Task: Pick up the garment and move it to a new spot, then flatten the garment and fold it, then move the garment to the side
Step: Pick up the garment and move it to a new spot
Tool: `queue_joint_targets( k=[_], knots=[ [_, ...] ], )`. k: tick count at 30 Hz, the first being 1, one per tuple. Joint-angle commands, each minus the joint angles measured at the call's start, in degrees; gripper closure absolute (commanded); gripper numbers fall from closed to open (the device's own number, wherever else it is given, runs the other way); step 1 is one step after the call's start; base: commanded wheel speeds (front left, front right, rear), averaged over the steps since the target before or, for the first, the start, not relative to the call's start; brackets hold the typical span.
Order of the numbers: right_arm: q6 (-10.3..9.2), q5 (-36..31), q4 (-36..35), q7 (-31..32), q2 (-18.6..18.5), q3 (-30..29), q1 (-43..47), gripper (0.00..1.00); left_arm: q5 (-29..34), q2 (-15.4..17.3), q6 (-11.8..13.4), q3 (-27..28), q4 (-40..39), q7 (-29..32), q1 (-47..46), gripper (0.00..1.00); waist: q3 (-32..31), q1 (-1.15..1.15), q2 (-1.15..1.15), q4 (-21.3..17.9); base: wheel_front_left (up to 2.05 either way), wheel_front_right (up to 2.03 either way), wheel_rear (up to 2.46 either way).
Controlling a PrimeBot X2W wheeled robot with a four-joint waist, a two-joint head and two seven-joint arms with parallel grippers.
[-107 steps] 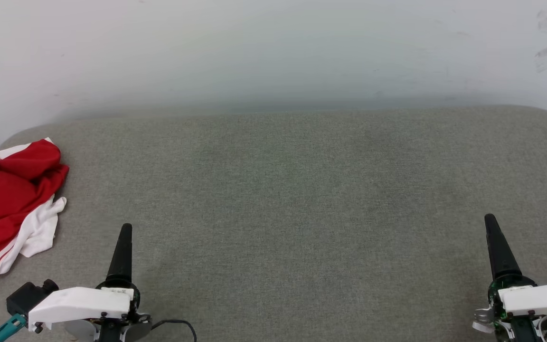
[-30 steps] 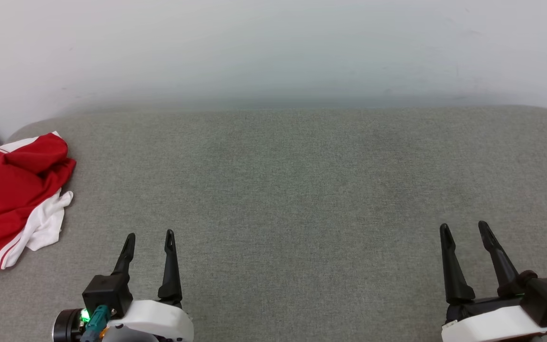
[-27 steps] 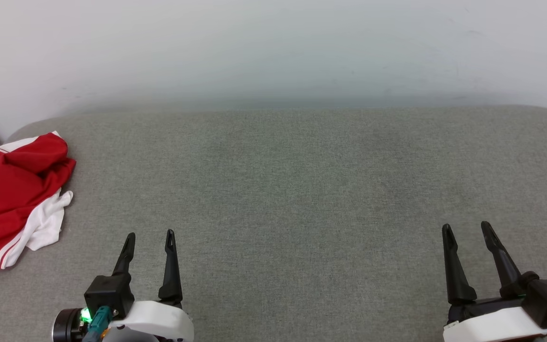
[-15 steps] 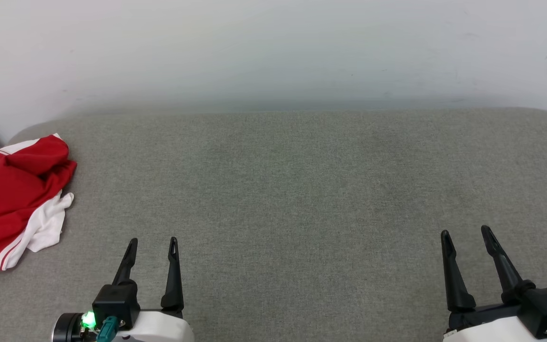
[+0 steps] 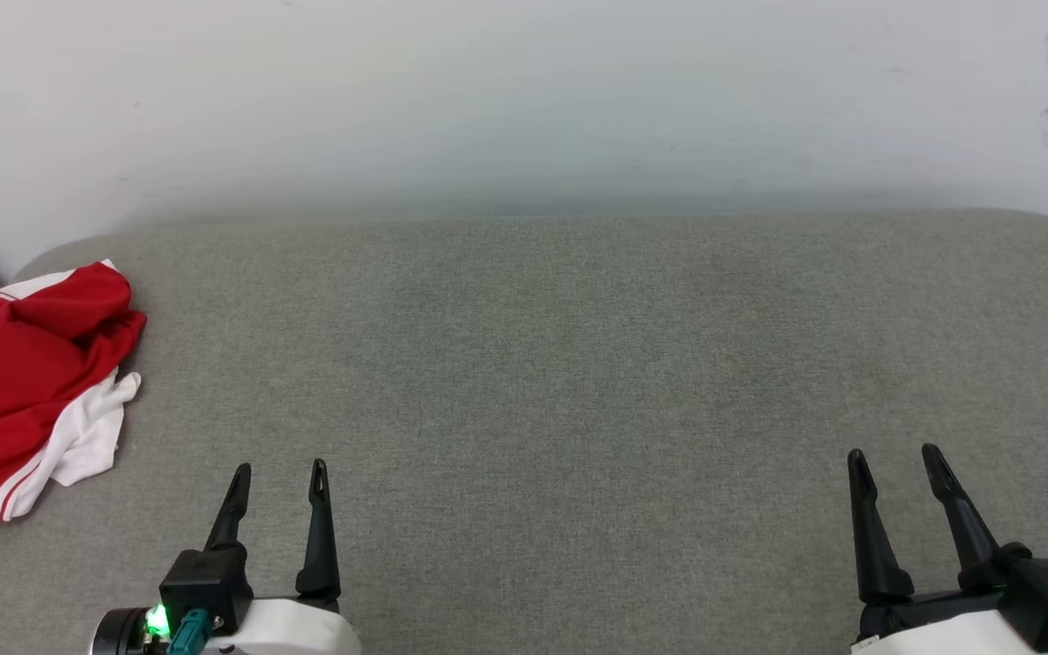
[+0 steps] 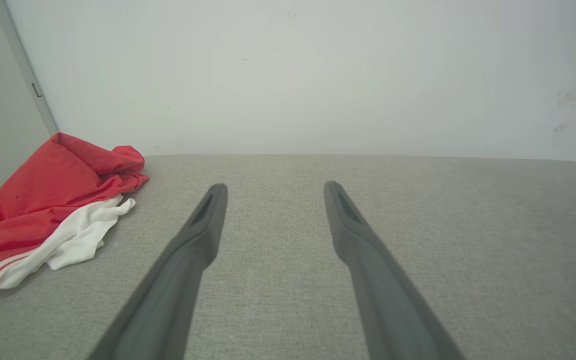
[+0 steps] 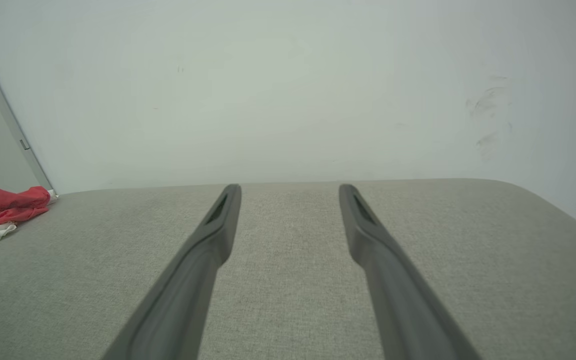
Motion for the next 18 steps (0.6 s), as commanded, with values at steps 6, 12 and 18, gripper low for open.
queue_joint_targets(
  k=[6, 12, 18],
  knots=[
    [0.00, 0.72, 0.32, -0.14, 0.05, -0.02, 0.62, 0.00, -0.61, -0.12, 0.28, -0.14, 0.19, -0.16, 0.47, 0.00, 0.07, 0.00, 0.00, 0.06, 0.00, 0.00, 0.00],
    [0.00, -0.47, -0.53, -0.14, 0.05, 0.43, 0.78, 0.00, -0.48, -0.11, 0.67, -0.12, 0.40, -0.16, -0.06, 0.00, 0.22, 0.00, 0.00, 1.39, 0.00, 0.00, 0.00],
    [0.00, -1.43, -0.99, -0.14, 0.05, 0.75, 1.27, 0.00, -0.87, -0.12, 1.18, 0.12, 0.58, -0.16, -0.45, 0.00, 0.48, 0.00, 0.00, 4.74, 0.00, 0.00, 0.00]
  ],
)
